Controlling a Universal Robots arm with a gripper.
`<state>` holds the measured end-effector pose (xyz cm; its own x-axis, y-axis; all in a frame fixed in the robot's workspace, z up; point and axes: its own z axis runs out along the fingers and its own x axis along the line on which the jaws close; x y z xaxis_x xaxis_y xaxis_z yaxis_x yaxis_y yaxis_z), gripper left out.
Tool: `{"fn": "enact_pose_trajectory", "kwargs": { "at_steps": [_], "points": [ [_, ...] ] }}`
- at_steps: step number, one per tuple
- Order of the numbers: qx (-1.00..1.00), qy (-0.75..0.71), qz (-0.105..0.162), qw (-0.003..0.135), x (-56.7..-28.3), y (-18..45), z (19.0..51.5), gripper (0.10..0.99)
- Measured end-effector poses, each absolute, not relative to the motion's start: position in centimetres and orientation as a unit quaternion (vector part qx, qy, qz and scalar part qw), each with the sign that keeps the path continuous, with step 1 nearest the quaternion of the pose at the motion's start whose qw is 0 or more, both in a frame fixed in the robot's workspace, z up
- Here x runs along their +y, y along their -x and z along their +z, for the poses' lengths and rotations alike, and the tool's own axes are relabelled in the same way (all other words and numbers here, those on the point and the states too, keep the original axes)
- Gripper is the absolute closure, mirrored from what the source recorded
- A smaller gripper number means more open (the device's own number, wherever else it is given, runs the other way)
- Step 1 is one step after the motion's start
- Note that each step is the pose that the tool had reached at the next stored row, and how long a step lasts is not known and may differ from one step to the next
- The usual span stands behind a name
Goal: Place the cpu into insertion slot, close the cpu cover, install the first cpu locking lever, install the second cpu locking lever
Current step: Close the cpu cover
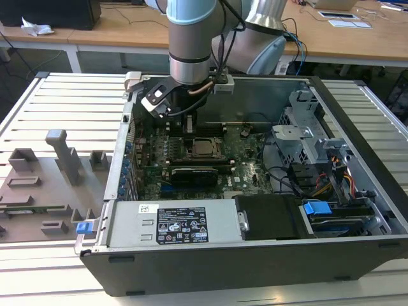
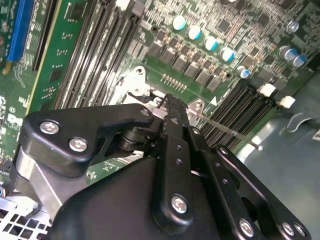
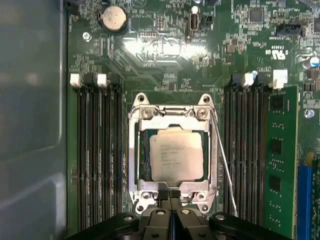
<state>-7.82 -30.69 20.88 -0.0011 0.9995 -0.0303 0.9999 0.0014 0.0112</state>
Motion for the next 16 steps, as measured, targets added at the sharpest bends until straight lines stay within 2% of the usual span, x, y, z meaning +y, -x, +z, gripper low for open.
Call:
{"fn": "enact_pose_trajectory", "kwargs": {
  "at_steps": [16],
  "points": [
    [0.709,-0.705,-0.007,0.014,-30.7,6.4,20.6,0.98]
  ]
}}
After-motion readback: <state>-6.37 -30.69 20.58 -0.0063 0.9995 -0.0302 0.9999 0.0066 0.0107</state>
